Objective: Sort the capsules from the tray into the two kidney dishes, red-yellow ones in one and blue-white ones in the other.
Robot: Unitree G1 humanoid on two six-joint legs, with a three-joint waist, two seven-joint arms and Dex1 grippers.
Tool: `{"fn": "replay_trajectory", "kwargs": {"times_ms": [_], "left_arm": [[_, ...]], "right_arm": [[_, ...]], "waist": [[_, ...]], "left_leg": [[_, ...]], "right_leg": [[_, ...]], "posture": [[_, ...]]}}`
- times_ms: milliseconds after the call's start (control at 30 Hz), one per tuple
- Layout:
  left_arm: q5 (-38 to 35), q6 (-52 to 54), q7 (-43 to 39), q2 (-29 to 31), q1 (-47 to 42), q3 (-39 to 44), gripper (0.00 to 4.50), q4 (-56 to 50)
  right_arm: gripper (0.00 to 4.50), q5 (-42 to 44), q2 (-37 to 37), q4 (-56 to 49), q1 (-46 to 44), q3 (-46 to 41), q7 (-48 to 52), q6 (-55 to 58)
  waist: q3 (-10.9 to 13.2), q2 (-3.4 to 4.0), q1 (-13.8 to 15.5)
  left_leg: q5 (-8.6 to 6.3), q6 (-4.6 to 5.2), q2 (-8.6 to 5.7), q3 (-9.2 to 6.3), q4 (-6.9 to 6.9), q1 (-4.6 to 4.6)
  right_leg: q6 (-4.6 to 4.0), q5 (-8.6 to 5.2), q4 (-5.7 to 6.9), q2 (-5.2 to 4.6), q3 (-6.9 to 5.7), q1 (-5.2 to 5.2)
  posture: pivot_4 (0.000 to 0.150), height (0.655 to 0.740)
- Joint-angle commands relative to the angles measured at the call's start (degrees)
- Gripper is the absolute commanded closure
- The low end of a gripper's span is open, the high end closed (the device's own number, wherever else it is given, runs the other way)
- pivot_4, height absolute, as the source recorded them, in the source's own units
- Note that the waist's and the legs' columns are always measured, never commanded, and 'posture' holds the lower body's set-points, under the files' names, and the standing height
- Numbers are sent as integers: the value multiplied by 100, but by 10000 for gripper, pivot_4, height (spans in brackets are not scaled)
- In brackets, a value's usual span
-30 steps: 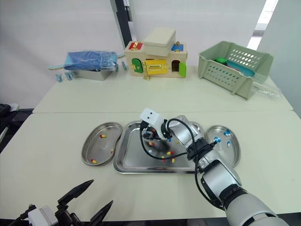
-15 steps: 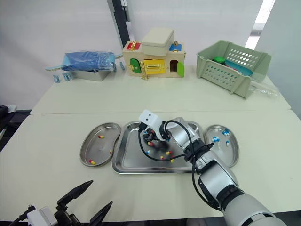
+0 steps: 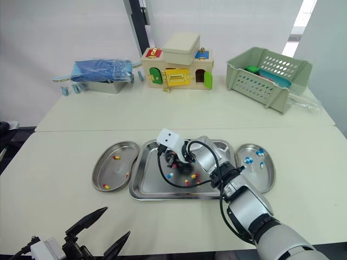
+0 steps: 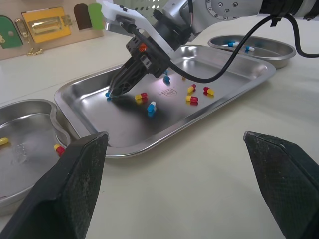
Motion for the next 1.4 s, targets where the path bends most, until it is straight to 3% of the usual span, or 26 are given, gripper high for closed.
{"fn": "replay_trajectory", "kwargs": {"times_ms": [33,233,400,667,800,1100,1367,1400], "left_arm": [[-1,-22,46,34,29,-29,0,-157],[6,-6,66,46,9,-31,0,-160],[-12,-1,66,59,32,-25,0,-201],[-75,-35,-54,155,54,-116,0,-267],[-158,0,-141,278,-53,-110,0,-250],[-264,26,-412,498,-329,-217,0,-134],[-359,145,-532,617,-661,-210,0,24],[-369,154,-538,626,-692,-188,0,42]], "right_arm": [[44676,-17,39,-50,61,-27,48,26],[44676,180,34,-330,102,-161,290,177],[44676,780,-323,-1452,277,-606,832,818],[44676,2286,-2400,-4419,1339,-1725,2002,2247],[44676,2852,-3529,-5111,2023,-2524,2283,2475],[44676,2881,-5336,-5033,3650,-3811,2226,1988],[44676,2388,-5401,-4558,4313,-3416,1801,1004],[41724,2419,-5394,-4510,4308,-3420,1782,989]], "waist": [[0,0,0],[0,0,1],[1,0,16],[0,-1,163],[1,0,208],[2,-2,224],[2,-3,196],[2,-3,196]], "left_leg": [[0,0,0,0,0,0],[0,0,0,0,0,0],[0,0,0,0,1,-5],[-1,2,-1,-1,2,-15],[-1,2,-1,2,3,-19],[-2,3,-1,7,5,-8],[-2,3,-1,9,6,-1],[-1,3,-1,9,6,-1]], "right_leg": [[0,0,0,0,0,0],[0,0,0,0,0,1],[0,0,0,0,0,1],[0,0,-12,-1,-4,6],[0,0,-14,-2,-5,8],[0,0,-19,-2,-5,27],[1,0,-18,-2,-3,34],[1,0,-18,-2,-4,34]], "posture": [[1500,7400],[1500,7400],[1500,7400],[1500,7400],[1500,7400],[1500,7400],[1500,7400],[1500,7400]]}}
